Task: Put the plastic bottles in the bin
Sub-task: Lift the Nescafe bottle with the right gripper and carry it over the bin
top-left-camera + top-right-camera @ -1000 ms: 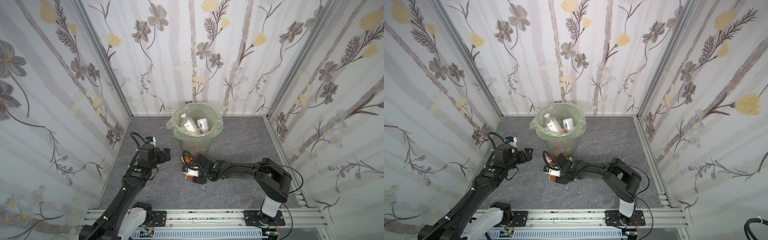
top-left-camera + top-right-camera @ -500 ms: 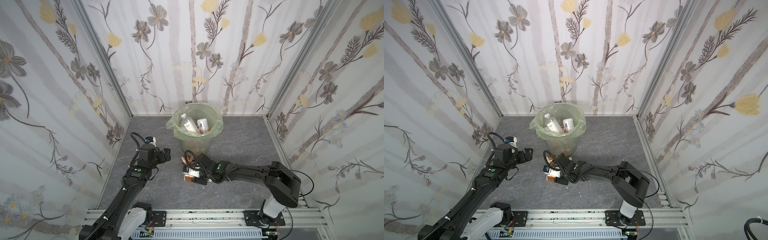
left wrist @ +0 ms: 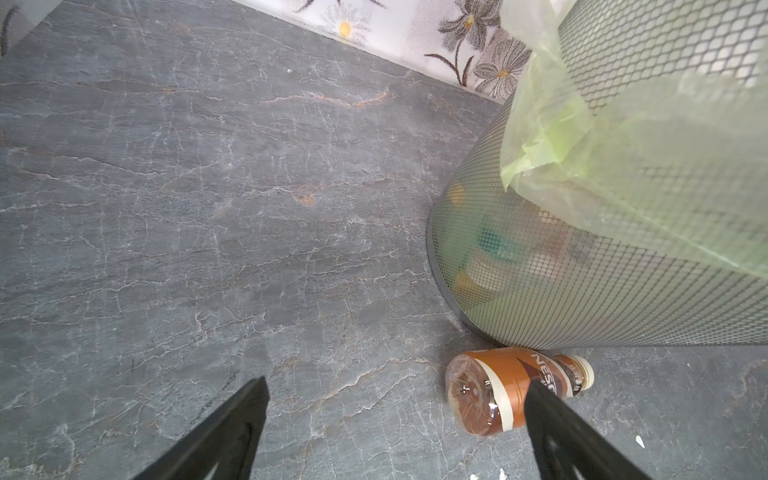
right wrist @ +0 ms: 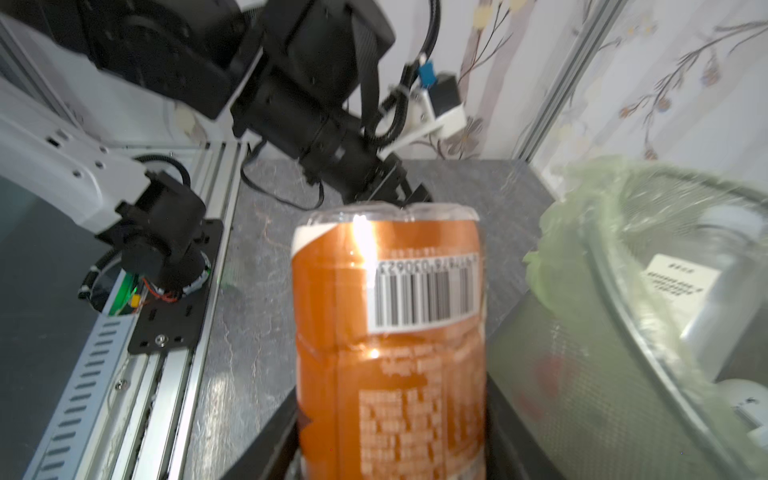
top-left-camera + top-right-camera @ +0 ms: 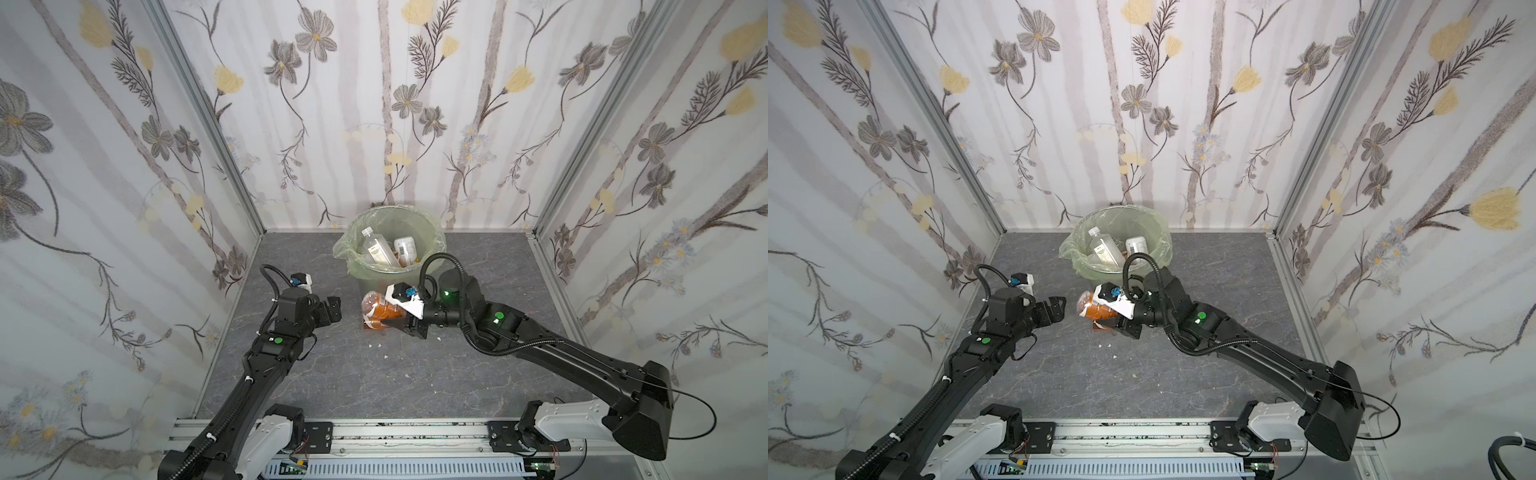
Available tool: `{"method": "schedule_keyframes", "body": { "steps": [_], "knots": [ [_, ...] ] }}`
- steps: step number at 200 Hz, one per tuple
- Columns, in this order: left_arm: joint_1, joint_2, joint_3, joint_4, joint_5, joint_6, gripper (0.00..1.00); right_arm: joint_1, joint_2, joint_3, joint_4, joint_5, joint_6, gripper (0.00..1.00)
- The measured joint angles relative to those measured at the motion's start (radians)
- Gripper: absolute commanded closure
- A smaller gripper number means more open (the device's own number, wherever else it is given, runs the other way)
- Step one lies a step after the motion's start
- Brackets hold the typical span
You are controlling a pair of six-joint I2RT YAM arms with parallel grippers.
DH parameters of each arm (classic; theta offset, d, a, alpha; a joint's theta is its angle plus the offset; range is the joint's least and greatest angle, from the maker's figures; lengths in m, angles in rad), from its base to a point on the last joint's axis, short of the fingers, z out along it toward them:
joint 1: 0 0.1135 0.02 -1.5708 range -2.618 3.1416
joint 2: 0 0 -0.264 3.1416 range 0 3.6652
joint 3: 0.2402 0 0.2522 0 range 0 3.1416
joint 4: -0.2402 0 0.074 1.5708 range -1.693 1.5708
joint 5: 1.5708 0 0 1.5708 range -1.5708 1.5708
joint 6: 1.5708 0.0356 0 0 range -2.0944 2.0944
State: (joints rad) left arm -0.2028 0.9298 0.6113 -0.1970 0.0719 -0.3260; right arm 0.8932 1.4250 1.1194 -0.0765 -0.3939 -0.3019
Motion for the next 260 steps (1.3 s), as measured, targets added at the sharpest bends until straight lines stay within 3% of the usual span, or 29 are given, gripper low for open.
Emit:
{"method": "schedule_keyframes", "body": {
  "steps": [40,87,169,260],
  "knots": [
    [0.000,-0.002,0.000,0.000,0.000,0.000,0.03,-0.151,-0.010,0.072,0.141,-0.015,0.090,0.49],
    [0.000,-0.022,0.000,0.000,0.000,0.000,0.02,-0.252,0.129,0.232,0.259,0.032,0.130,0.51],
    [0.001,-0.047,-0.001,0.000,-0.008,0.002,0.02,-0.318,0.367,0.414,0.323,0.055,0.136,0.51],
    [0.001,-0.052,-0.001,0.000,-0.013,0.005,0.02,-0.349,0.514,0.505,0.301,0.067,0.132,0.50]
  ]
}}
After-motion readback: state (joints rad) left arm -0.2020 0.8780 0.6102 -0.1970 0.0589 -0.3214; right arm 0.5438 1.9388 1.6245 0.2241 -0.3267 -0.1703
